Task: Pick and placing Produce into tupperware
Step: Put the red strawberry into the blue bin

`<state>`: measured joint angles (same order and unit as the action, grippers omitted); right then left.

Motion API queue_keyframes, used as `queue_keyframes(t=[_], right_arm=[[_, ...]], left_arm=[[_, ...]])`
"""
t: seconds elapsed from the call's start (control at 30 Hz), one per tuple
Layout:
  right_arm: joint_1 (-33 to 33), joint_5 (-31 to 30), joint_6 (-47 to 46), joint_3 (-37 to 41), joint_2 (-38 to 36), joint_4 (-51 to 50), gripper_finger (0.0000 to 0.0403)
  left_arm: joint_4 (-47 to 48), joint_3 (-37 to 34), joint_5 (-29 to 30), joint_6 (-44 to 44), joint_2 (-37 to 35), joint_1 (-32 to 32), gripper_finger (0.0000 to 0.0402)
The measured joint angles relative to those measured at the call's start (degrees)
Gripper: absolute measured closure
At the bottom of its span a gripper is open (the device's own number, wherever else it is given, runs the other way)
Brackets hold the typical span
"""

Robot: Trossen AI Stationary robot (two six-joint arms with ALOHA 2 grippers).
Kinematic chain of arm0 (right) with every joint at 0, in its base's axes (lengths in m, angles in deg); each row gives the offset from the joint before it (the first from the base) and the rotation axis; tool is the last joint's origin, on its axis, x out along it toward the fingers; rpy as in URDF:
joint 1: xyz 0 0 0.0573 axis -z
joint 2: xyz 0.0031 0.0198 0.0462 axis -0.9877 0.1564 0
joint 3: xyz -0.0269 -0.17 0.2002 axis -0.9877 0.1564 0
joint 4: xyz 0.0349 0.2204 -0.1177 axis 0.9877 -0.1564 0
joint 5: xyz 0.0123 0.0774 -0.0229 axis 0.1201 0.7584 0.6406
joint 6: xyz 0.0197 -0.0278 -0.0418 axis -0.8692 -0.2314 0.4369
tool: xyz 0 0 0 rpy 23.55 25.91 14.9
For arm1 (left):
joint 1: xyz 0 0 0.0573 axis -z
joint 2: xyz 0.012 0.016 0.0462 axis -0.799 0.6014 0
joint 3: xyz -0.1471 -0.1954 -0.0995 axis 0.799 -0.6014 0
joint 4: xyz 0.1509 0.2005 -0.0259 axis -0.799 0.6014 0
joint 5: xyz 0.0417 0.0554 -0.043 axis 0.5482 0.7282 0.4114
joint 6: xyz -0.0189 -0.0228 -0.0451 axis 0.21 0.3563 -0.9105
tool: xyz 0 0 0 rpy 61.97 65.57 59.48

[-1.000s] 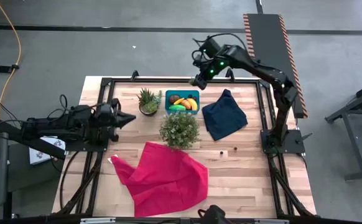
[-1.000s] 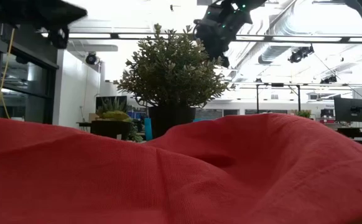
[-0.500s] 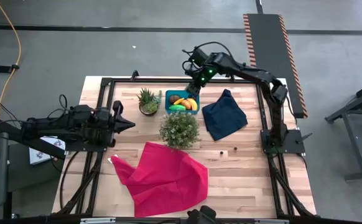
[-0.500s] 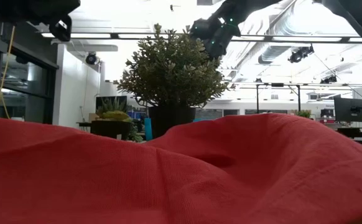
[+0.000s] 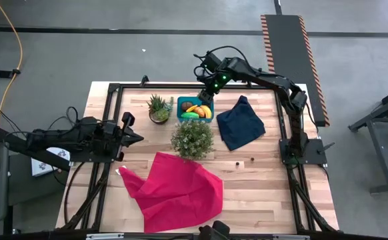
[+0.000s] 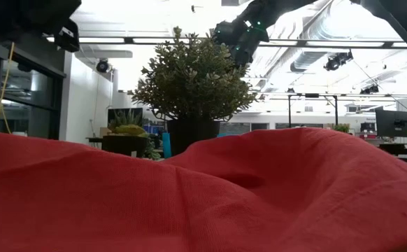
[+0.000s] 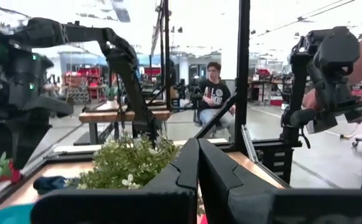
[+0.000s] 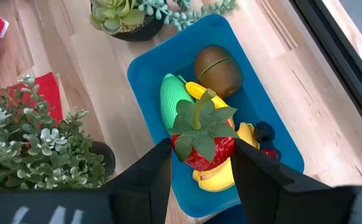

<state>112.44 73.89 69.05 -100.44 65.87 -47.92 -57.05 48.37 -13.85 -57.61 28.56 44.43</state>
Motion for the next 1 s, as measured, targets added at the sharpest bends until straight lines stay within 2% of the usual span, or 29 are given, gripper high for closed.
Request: queue_keyframes(t=[0.13,0.33,0.47,0.63,1.0], right_arm=[[0.0,-0.2,0.0,0.0,0.1,0.7,0.0265],[0.0,-2.0,0.3,0.0,1.2,1.0,0.0265],[0.1,-2.0,0.2,0.2,2.0,1.5,0.0265],[0.2,-2.0,-0.5,0.3,3.0,1.5,0.0265],[0.2,-1.9,-1.1,0.3,3.3,2.1,0.0265]], left_arm=[[0.0,-1.3,-1.9,1.1,-2.5,0.0,0.0401],[1.3,-2.7,-1.4,0.6,-5.4,0.0,0.0401],[3.4,-2.7,-0.8,0.1,-5.7,0.0,0.0401],[5.4,-2.7,2.6,-1.6,-5.7,0.0,0.0401],[7.9,-2.7,2.7,0.1,-5.7,0.0,0.0401]])
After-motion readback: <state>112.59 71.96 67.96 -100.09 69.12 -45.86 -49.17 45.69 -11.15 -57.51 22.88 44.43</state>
